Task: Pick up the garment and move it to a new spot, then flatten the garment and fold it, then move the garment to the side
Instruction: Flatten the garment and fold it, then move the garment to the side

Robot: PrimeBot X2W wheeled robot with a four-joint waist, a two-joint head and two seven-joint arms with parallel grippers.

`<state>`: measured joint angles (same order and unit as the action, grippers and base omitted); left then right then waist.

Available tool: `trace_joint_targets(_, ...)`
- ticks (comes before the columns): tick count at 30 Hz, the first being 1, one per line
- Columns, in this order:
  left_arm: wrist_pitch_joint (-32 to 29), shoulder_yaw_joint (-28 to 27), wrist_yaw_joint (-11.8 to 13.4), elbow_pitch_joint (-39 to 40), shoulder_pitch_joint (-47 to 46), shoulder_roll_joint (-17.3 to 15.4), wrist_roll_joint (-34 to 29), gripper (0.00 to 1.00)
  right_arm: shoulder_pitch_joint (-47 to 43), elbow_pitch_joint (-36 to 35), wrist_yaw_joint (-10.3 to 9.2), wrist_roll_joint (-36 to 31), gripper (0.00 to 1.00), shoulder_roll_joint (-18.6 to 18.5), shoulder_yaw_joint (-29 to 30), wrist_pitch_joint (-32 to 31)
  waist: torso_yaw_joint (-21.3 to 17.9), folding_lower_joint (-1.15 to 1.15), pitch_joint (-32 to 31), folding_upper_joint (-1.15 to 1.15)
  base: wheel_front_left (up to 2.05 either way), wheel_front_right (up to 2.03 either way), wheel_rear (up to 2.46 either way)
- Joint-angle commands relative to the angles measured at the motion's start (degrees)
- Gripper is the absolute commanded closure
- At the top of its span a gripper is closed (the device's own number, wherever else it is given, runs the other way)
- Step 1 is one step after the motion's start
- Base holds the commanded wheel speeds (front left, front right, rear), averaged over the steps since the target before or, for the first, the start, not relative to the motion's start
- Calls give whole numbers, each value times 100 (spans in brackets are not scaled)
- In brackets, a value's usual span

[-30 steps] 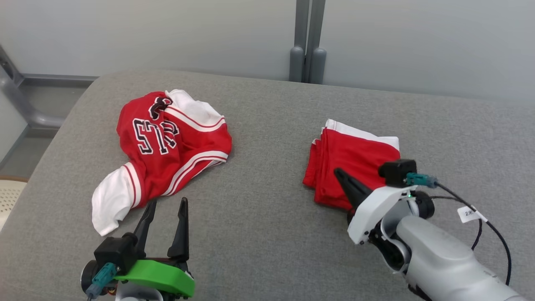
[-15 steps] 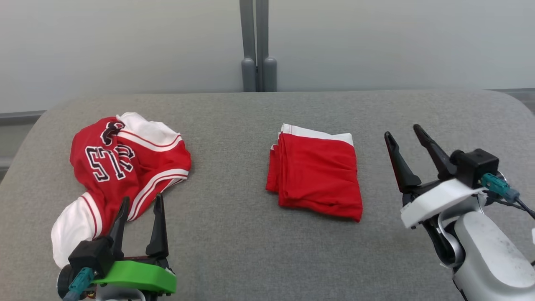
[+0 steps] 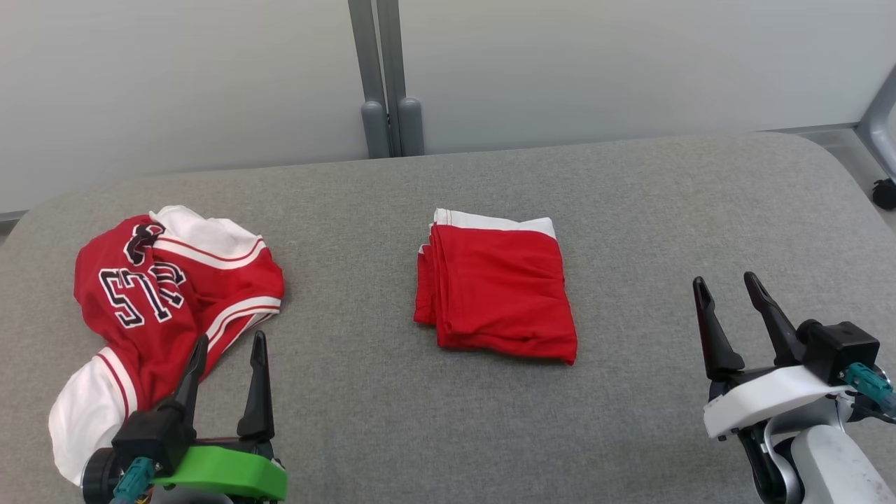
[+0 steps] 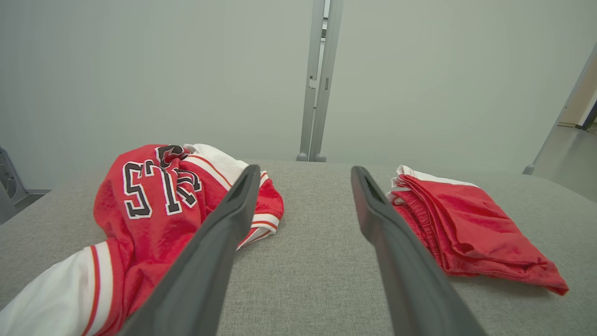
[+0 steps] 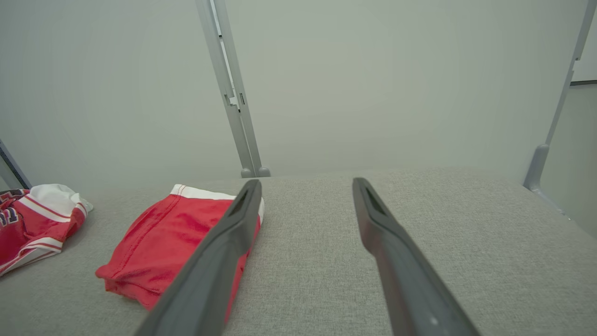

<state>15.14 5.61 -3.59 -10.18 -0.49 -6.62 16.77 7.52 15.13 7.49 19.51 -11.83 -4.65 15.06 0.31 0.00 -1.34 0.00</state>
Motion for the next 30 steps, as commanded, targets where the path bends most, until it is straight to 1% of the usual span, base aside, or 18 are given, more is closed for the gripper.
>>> trace_joint_targets(1, 1, -40, -10, 13, 75, -25, -71, 0, -47, -15, 0, -81, 0, 9, 14, 15, -25, 0, 19, 0, 0, 0, 0)
trace_joint_targets(9, 0, -155, -73, -11, 13, 52, -206, 0, 102, 114, 0, -160, 0, 11, -114, 15, -52, 0, 44, 0, 0, 0, 0)
trace_joint_targets(17, 1, -126, -140, -41, -103, 137, -308, 0, 244, 256, 0, -69, 0, 43, -230, -85, 62, 0, 94, 0, 0, 0, 0)
trace_joint_targets(20, 1, -76, -177, -56, -158, 161, -330, 0, 490, 381, 0, -23, 0, 27, -337, -385, 202, 0, 159, 0, 0, 0, 0)
trace_joint_targets(25, 1, -6, -212, -77, -284, 211, -308, 0, 1160, 768, 0, -8, 0, -7, -491, -1191, 527, 0, 376, 0, 0, 0, 0)
trace_joint_targets(30, 1, 112, -258, -150, -464, 267, -268, 0, 1893, 1382, -1, -57, 0, 49, -305, -2025, 968, 0, 673, 0, 0, 0, 0)
